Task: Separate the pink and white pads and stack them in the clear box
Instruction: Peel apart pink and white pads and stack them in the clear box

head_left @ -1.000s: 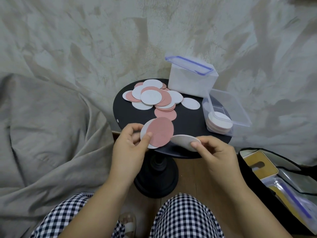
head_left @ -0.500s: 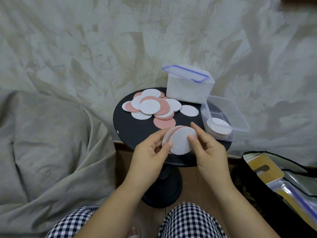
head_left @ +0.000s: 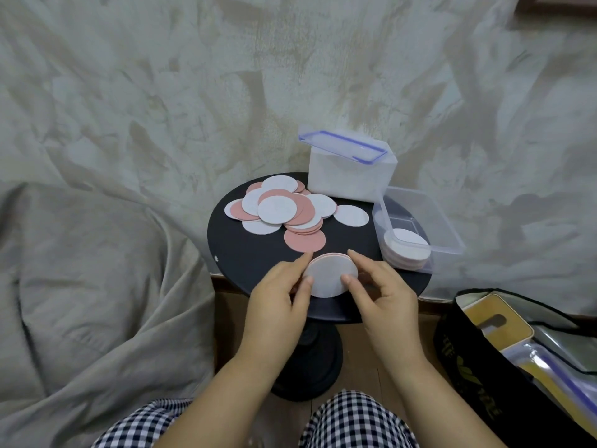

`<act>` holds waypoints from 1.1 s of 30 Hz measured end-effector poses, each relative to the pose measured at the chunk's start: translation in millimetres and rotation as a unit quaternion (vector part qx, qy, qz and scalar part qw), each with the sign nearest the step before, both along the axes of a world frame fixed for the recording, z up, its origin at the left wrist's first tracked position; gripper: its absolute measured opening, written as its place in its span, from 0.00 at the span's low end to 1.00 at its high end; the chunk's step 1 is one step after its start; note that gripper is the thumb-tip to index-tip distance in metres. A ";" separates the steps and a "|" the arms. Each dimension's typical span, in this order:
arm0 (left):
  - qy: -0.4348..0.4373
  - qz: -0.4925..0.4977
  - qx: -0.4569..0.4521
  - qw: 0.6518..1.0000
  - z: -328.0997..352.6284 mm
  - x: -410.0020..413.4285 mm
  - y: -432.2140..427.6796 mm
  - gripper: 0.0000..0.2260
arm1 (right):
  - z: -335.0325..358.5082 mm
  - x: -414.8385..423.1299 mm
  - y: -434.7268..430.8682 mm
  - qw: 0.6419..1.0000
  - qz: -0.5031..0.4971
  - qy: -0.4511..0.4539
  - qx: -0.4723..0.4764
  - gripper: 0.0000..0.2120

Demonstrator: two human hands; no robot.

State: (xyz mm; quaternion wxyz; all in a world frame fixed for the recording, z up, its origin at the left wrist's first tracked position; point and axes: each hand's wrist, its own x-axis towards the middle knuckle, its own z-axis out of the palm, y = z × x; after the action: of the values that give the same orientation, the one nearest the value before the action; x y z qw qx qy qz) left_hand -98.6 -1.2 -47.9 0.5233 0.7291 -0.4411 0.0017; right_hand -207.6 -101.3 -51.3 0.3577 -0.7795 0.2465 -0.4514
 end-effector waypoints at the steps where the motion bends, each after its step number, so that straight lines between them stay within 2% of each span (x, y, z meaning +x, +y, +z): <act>1: 0.025 0.004 -0.023 0.999 0.0 -0.6 1.3 0.16 | -0.4 -0.7 0.7 1.000 0.000 -0.005 -0.012 0.18; 4: 0.069 0.018 -0.080 0.994 1.6 -4.6 3.9 0.13 | -1.5 -2.2 0.5 0.998 -0.010 -0.026 -0.061 0.17; 10: 0.022 0.050 -0.075 0.996 -2.4 -0.5 2.9 0.10 | -9.7 0.0 -1.1 0.992 -0.005 -0.008 -0.123 0.16; 12: 0.018 0.055 -0.078 0.995 -2.4 -0.3 3.0 0.10 | -9.8 -0.5 -1.1 0.993 -0.001 -0.006 -0.119 0.17; 18: 0.090 0.046 -0.118 0.988 -0.5 -3.0 3.3 0.08 | -0.3 -1.4 1.3 0.999 -0.003 -0.030 -0.044 0.16; 29: 0.073 0.072 -0.124 0.987 -7.3 -2.4 3.1 0.12 | -7.4 1.6 3.4 0.993 -0.016 -0.047 -0.107 0.15; 31: 0.084 0.064 -0.121 0.987 -6.6 -1.4 2.5 0.11 | -5.7 0.2 3.5 0.995 -0.009 -0.047 -0.087 0.15; 33: 0.107 0.040 -0.113 0.987 -3.6 -0.7 -0.4 0.10 | -0.1 -3.0 0.8 0.999 0.003 -0.042 -0.029 0.16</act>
State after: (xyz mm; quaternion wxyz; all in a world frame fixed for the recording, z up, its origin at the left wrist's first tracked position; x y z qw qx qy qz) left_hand -99.4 -1.6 -51.5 0.6459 0.6786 -0.3499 -0.0051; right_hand -210.6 -100.5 -51.4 0.3469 -0.7703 0.2154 -0.4897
